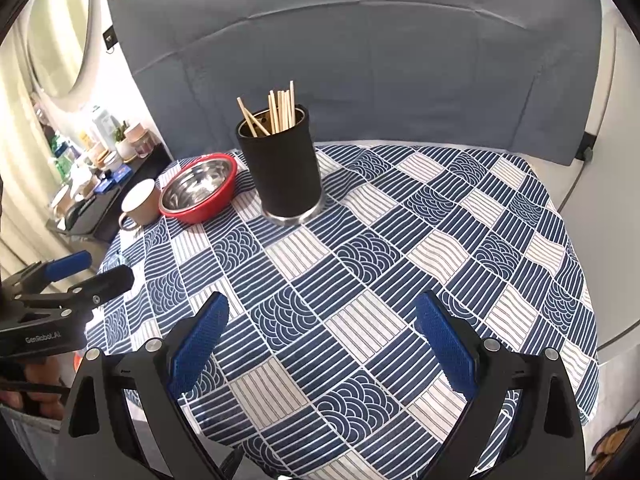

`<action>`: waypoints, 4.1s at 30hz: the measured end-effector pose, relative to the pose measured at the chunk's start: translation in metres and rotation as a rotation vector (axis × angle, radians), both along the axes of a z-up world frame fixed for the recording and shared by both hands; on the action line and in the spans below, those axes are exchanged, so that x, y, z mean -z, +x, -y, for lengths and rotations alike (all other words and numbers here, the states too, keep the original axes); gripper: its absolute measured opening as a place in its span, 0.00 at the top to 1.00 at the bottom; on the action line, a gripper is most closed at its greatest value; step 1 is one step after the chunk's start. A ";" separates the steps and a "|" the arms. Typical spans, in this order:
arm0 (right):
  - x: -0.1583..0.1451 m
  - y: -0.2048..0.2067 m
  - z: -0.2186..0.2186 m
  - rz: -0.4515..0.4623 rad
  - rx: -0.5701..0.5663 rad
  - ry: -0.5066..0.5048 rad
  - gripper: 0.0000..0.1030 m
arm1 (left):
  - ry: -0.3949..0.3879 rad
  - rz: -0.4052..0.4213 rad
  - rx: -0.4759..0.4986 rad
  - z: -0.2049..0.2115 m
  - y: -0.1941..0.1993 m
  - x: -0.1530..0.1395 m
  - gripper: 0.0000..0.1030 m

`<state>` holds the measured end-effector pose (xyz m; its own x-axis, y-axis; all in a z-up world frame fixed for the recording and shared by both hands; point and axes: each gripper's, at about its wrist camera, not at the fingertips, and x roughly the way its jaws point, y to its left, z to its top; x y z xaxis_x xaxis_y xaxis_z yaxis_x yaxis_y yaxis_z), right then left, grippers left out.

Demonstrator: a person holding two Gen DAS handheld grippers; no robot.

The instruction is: Organize utensils

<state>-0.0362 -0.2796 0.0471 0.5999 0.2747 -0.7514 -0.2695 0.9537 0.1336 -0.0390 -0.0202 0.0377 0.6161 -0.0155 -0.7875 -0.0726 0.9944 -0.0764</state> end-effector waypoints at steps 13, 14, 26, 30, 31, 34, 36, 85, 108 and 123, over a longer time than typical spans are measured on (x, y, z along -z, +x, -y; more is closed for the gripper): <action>-0.001 0.006 -0.002 0.003 -0.008 0.009 0.12 | -0.012 -0.021 -0.020 -0.006 0.004 0.004 0.06; 0.000 0.006 -0.002 0.003 -0.008 0.009 0.12 | -0.011 -0.022 -0.022 -0.006 0.004 0.005 0.06; 0.001 0.009 -0.003 -0.003 -0.007 0.004 0.12 | -0.021 -0.032 -0.024 -0.007 0.006 0.008 0.06; 0.001 0.010 -0.003 -0.003 -0.009 0.002 0.12 | -0.017 -0.033 -0.028 -0.006 0.007 0.008 0.06; 0.001 0.010 -0.003 -0.003 -0.009 0.003 0.12 | -0.005 -0.034 -0.038 -0.007 0.007 0.008 0.06; 0.001 0.010 -0.003 -0.003 -0.009 0.003 0.12 | -0.005 -0.031 -0.056 -0.010 0.008 0.006 0.06; 0.001 0.010 -0.003 -0.003 -0.010 0.003 0.12 | -0.005 -0.024 -0.064 -0.012 0.007 0.005 0.06; 0.003 0.015 -0.006 -0.010 -0.014 -0.003 0.12 | -0.009 -0.015 -0.023 -0.009 0.013 0.004 0.06; 0.003 0.016 -0.007 -0.009 -0.015 -0.001 0.12 | -0.014 -0.027 -0.024 -0.012 0.015 0.006 0.06; 0.001 0.018 -0.007 -0.008 -0.018 0.007 0.12 | -0.004 -0.025 -0.014 -0.008 0.013 0.004 0.06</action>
